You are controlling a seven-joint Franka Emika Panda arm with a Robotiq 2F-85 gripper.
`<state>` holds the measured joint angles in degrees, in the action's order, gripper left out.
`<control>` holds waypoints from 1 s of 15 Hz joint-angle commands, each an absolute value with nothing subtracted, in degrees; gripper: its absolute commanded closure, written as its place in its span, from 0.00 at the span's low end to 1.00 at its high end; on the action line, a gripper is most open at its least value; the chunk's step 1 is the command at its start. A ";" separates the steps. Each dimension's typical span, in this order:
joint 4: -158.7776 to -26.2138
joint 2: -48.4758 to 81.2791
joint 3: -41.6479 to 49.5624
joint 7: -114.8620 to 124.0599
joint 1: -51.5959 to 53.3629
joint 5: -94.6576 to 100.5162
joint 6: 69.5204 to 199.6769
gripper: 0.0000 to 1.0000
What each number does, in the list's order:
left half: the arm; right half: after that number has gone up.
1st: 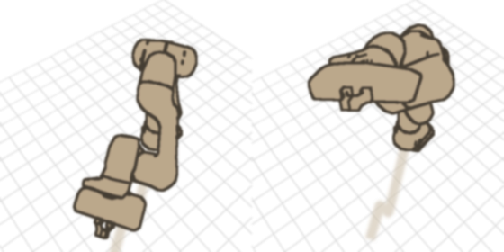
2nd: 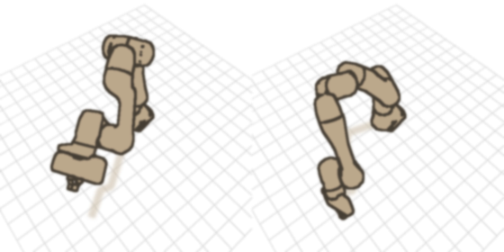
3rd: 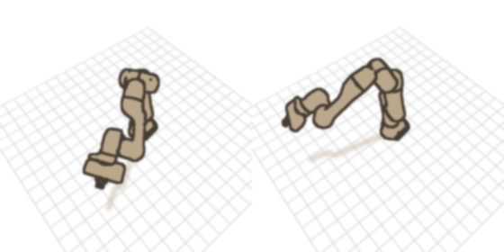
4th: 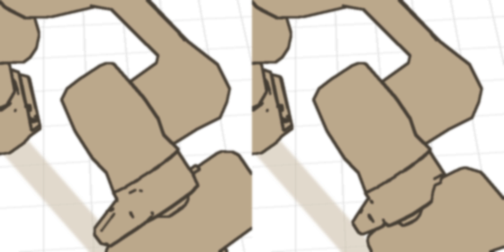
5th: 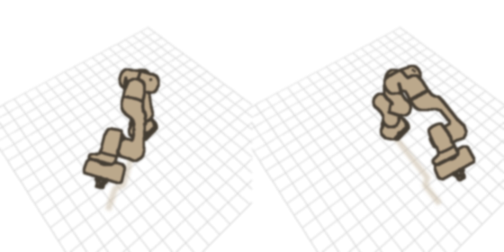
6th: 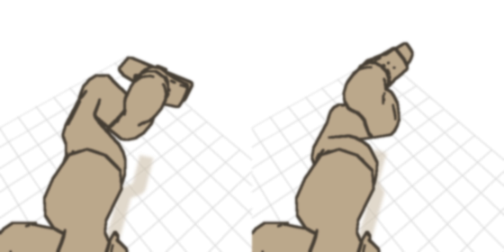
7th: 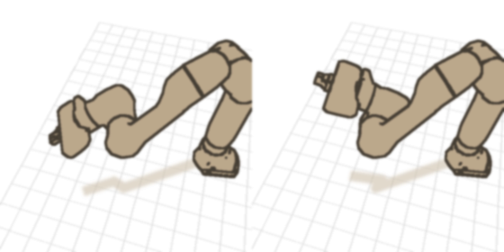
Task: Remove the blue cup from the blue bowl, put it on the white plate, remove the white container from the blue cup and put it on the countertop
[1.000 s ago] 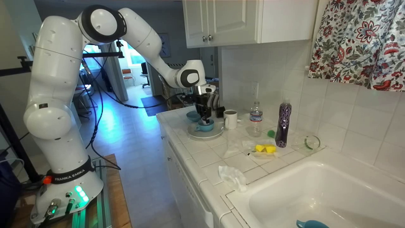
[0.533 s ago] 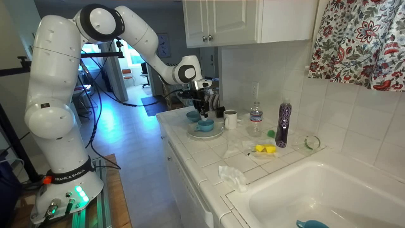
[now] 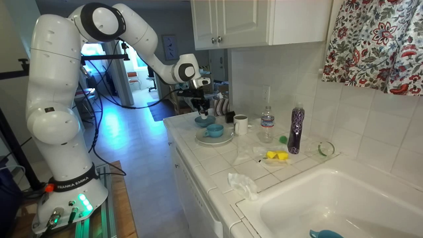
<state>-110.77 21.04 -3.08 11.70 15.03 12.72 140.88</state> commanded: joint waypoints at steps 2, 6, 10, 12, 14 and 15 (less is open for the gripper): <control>-111.93 19.97 -6.93 4.08 14.42 11.61 139.07 0.73; -111.91 19.98 -8.73 0.23 14.51 11.71 135.99 0.73; -111.77 20.35 -9.36 -2.10 14.27 11.40 131.25 0.73; -112.03 20.41 -9.43 -2.61 14.23 11.36 129.41 0.73; -112.12 20.57 -9.56 -3.11 14.10 11.27 128.21 0.73; -112.14 20.78 -9.59 -3.29 14.04 11.21 127.80 0.73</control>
